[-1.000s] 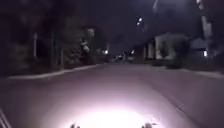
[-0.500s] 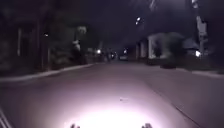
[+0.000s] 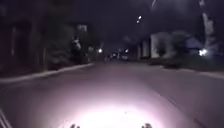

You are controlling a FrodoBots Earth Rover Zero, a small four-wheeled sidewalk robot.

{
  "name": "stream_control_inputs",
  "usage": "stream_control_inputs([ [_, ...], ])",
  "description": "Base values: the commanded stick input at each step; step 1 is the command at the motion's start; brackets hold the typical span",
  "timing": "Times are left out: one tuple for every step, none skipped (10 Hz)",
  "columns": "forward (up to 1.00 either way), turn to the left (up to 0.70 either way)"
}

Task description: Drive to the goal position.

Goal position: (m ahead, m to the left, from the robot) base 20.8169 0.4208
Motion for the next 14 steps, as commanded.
stream_control_inputs([
  [1.00,0.00],
  [1.00,-0.14],
  [1.00,-0.40],
  [1.00,-0.40],
  [1.00,-0.40],
  [1.00,0.00],
  [1.00,0.00],
  [1.00,0.00],
  [1.00,0.00],
  [1.00,0.00],
  [1.00,0.00],
  [1.00,0.00],
  [1.00,0.00],
  [1.00,0.00],
])
